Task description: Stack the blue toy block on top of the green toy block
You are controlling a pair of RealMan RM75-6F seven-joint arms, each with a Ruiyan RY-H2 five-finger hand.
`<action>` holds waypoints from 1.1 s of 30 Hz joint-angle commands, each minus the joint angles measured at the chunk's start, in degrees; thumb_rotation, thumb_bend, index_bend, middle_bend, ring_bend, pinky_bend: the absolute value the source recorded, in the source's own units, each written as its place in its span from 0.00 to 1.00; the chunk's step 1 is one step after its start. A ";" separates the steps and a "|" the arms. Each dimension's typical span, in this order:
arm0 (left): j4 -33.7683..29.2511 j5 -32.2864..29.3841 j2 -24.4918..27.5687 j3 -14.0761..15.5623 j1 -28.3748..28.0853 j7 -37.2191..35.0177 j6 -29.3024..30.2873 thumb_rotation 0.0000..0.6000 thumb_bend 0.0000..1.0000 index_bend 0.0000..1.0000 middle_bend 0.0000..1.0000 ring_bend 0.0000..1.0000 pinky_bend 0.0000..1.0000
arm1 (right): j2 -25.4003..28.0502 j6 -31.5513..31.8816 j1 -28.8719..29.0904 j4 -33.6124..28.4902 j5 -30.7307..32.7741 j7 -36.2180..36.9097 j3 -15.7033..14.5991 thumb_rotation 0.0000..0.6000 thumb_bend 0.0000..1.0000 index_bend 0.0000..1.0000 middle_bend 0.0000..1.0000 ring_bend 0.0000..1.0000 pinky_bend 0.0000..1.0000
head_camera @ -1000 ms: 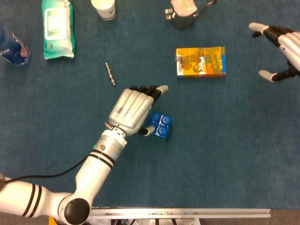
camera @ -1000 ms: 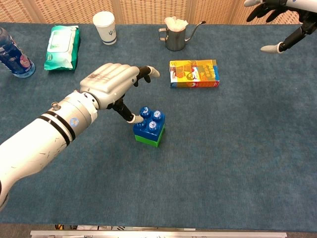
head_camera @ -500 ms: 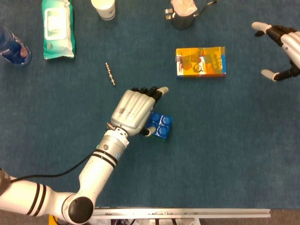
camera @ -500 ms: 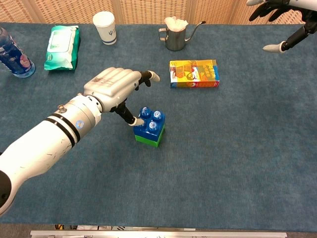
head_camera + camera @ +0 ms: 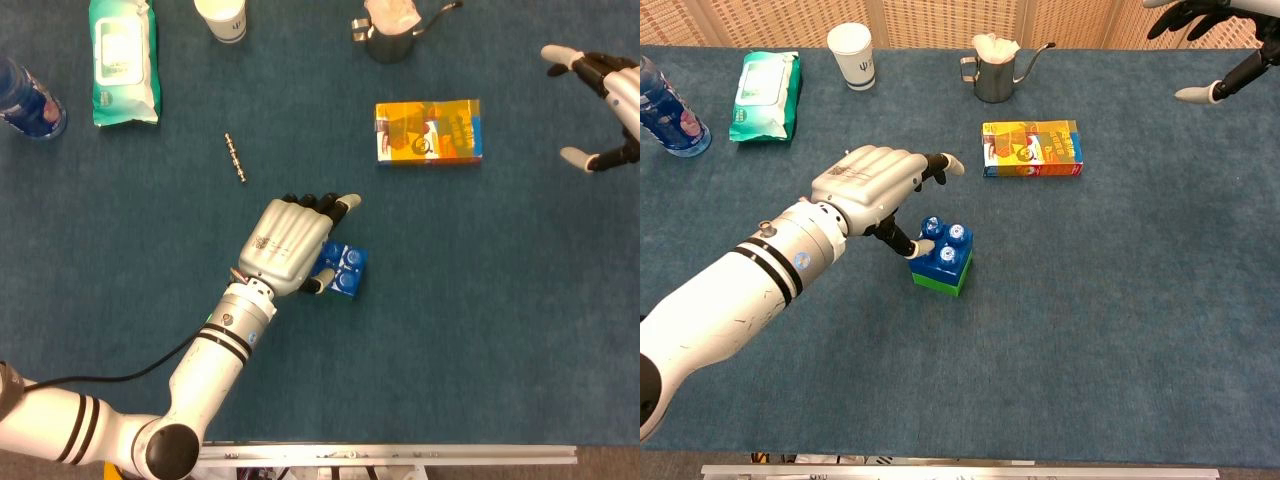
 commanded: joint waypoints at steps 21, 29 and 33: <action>2.36 14.84 17.81 0.28 11.29 -20.22 5.92 1.00 0.14 0.16 0.24 0.29 0.33 | 3.29 8.17 -6.48 -1.92 1.14 -4.80 -1.21 1.00 0.21 0.10 0.23 0.16 0.20; 8.68 19.09 24.12 2.06 17.47 -31.56 6.77 1.00 0.14 0.17 0.24 0.29 0.31 | 1.39 16.04 -11.42 -1.23 2.20 -11.35 -1.99 1.00 0.25 0.10 0.23 0.16 0.20; 11.50 21.92 26.61 3.99 20.72 -35.23 7.85 1.00 0.14 0.18 0.24 0.29 0.31 | 0.23 20.07 -14.07 -1.10 2.09 -14.92 -2.71 1.00 0.25 0.10 0.23 0.16 0.20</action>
